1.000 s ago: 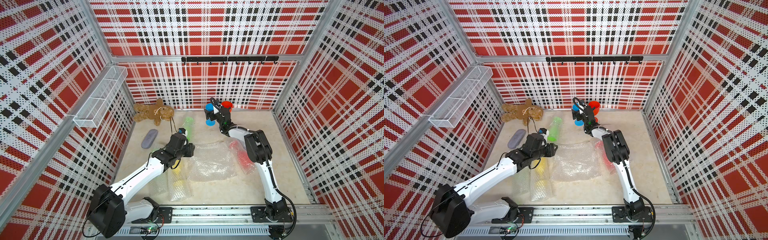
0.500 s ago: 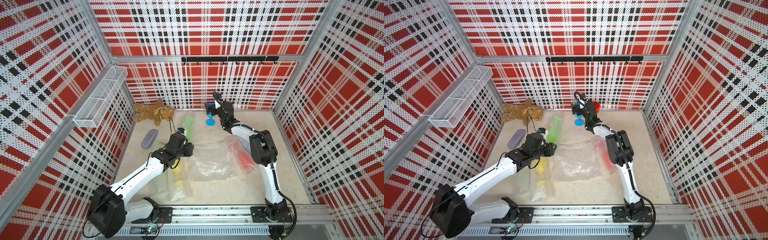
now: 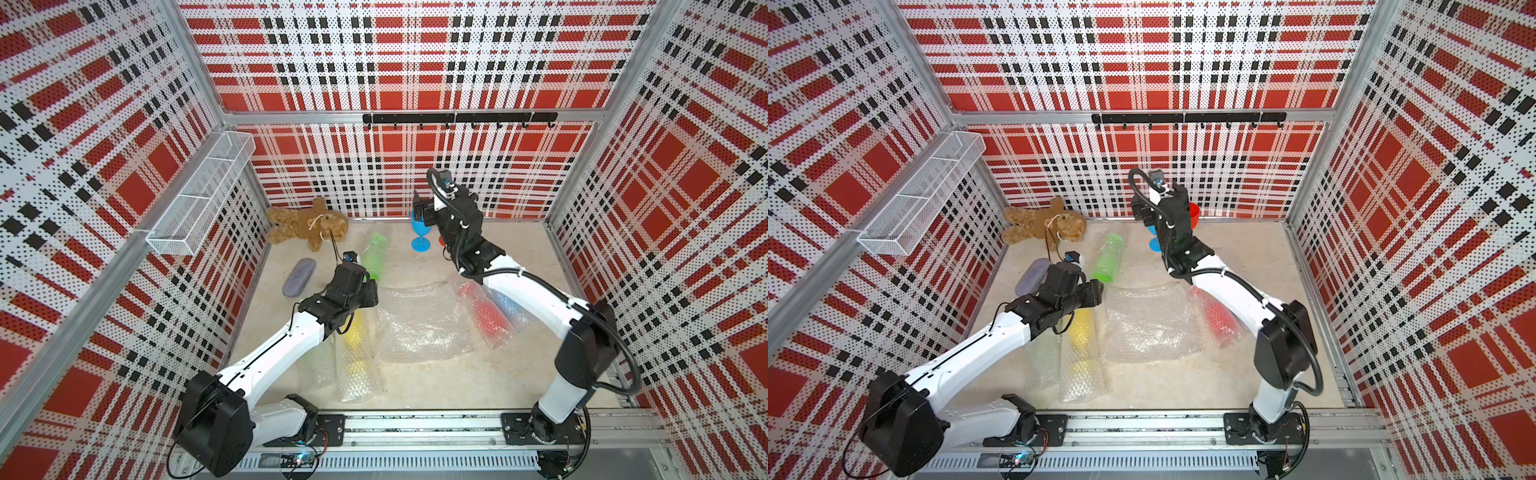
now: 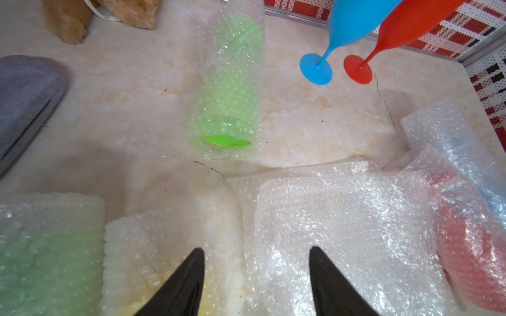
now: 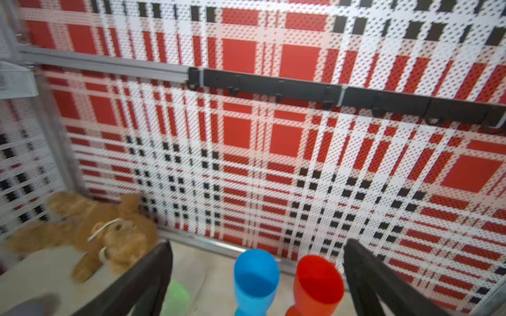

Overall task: Unpack wine glasses from bubble wrap
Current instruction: Place the wine glass at the center of the board, then pick up the bubble wrap from the center of the board.

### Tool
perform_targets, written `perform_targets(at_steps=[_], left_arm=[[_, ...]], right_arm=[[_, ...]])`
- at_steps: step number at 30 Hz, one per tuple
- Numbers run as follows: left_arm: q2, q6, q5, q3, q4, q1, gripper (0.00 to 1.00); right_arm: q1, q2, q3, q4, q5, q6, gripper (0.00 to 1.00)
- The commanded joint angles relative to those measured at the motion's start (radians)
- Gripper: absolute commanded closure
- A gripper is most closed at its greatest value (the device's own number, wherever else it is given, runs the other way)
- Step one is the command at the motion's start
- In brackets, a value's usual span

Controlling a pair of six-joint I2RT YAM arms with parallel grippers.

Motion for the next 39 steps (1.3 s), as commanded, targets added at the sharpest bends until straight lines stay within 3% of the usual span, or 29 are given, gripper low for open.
perform_targets(at_steps=[1, 2, 4, 8, 10, 14, 22, 31, 32, 33, 39], left_arm=[[-0.016, -0.041, 0.013, 0.045, -0.022, 0.055, 0.34], [-0.018, -0.048, 0.038, 0.043, -0.021, 0.076, 0.34], [-0.023, -0.065, 0.069, 0.040, -0.022, 0.106, 0.34], [-0.027, -0.077, 0.045, 0.053, -0.077, 0.117, 0.32], [0.001, -0.074, 0.014, 0.092, -0.115, 0.120, 0.28], [0.088, -0.030, 0.000, 0.141, -0.136, 0.140, 0.22], [0.090, -0.146, 0.020, 0.081, -0.266, 0.150, 0.19], [0.171, -0.233, -0.091, 0.057, -0.391, -0.030, 0.17], [0.176, -0.242, -0.102, 0.050, -0.396, -0.029, 0.14], [0.181, -0.249, -0.119, 0.045, -0.404, -0.024, 0.02], [0.134, -0.252, -0.072, 0.002, -0.385, 0.045, 0.02]], right_arm=[[-0.007, -0.182, -0.190, -0.177, 0.039, 0.158, 0.00], [-0.025, -0.264, -0.298, -0.113, -0.125, 0.194, 0.00], [-0.055, -0.349, -0.406, -0.063, -0.314, 0.271, 0.00], [-0.060, -0.337, -0.338, -0.359, -0.405, 0.347, 0.00], [-0.053, -0.359, -0.395, -0.361, -0.418, 0.396, 0.00], [-0.052, -0.389, -0.476, -0.378, -0.561, 0.413, 0.00], [-0.046, -0.418, -0.555, -0.434, -0.559, 0.457, 0.00], [-0.047, -0.475, -0.666, -0.378, -0.626, 0.508, 0.00], [-0.047, -0.477, -0.674, -0.369, -0.629, 0.512, 0.00], [-0.047, -0.477, -0.680, -0.361, -0.635, 0.519, 0.00], [-0.043, -0.456, -0.703, -0.328, -0.650, 0.535, 0.00]])
